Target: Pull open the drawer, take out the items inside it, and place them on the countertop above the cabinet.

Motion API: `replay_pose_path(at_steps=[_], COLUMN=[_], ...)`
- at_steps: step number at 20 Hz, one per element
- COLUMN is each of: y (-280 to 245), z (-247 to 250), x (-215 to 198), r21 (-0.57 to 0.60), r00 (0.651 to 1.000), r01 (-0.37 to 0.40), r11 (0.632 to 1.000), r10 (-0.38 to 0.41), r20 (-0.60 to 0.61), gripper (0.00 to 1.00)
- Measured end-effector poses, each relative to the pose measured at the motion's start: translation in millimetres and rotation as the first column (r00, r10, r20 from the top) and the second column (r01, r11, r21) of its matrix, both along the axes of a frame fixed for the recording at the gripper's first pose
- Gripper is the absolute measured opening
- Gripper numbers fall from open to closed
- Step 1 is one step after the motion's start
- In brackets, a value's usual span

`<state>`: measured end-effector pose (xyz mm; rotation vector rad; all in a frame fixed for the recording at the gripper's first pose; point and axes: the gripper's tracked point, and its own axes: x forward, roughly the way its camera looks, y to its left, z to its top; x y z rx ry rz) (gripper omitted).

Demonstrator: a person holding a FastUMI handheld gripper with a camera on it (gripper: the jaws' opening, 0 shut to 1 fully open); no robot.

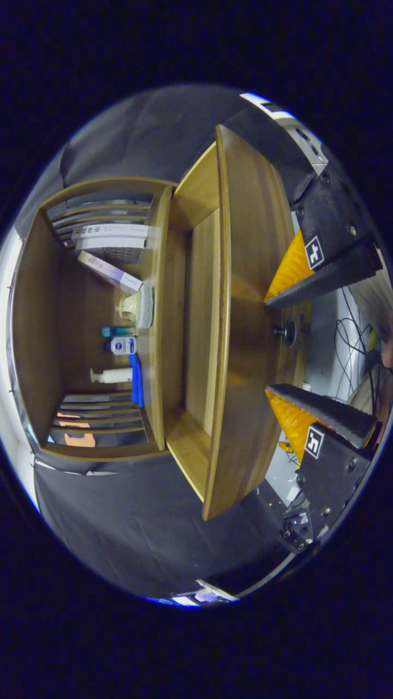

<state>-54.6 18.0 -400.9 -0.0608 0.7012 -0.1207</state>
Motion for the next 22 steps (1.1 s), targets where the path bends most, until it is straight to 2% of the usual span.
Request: replay_pose_path(at_steps=[6,10,22], y=[1,-6,-29], z=[-2,0,-3], x=[11,43,107], r21=[-0.019,-0.026,-0.151], r00=[0.998,0.996,0.989], r01=[0.032,0.020,0.063], r11=[0.999,0.999,0.987], r10=[-0.031,-0.018,-0.041], r20=[0.047,0.090,0.143], gripper=[0.89,0.89,0.89])
